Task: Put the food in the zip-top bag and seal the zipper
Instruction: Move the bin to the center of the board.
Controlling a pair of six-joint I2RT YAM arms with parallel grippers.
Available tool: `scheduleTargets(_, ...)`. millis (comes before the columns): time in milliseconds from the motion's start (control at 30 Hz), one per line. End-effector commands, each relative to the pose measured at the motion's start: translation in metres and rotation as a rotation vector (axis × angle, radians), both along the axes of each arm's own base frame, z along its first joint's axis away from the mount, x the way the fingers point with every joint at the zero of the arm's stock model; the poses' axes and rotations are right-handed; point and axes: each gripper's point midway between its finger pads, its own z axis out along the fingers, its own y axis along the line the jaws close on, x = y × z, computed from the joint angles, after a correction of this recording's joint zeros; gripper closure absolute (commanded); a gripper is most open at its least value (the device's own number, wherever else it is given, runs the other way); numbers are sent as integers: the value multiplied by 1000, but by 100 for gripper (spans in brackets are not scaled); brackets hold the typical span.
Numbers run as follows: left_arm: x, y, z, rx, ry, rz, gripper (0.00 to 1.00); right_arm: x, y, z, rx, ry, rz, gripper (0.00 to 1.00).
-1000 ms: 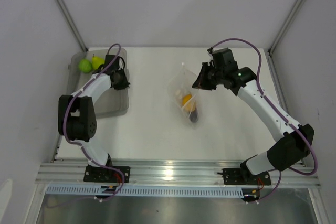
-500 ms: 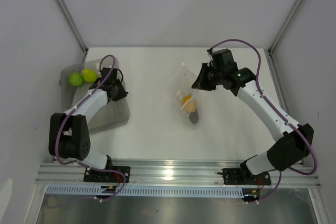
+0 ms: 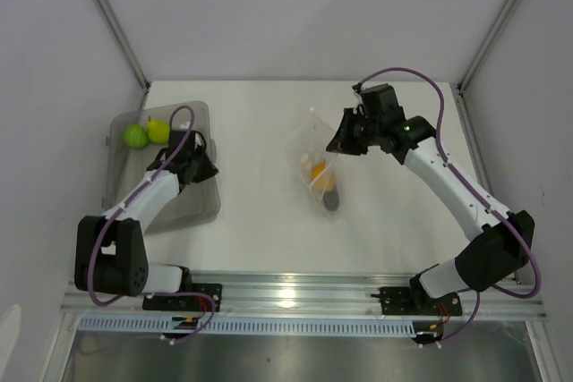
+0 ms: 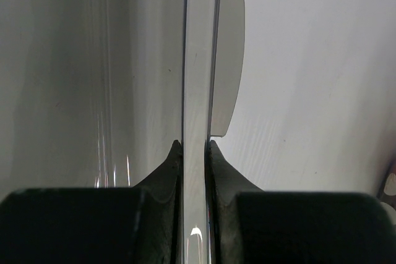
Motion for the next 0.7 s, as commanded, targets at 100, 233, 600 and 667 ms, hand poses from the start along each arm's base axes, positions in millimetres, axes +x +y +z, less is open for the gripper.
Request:
scheduleTargets(100,-11,-14,2,-58,7,-37,93,3,6,5,35,-29,18,100)
scheduleTargets(233,-12,-12,17,-36,-57,-45,66,4,4,5,28,-32,18,100)
scheduleTargets(600,0,8,84,98,-244,18,25,6,8,1,34,-24,29,100)
scheduleTargets(667,5,16,89,124,-243,60,21,6,8,1,34,-24,30,100)
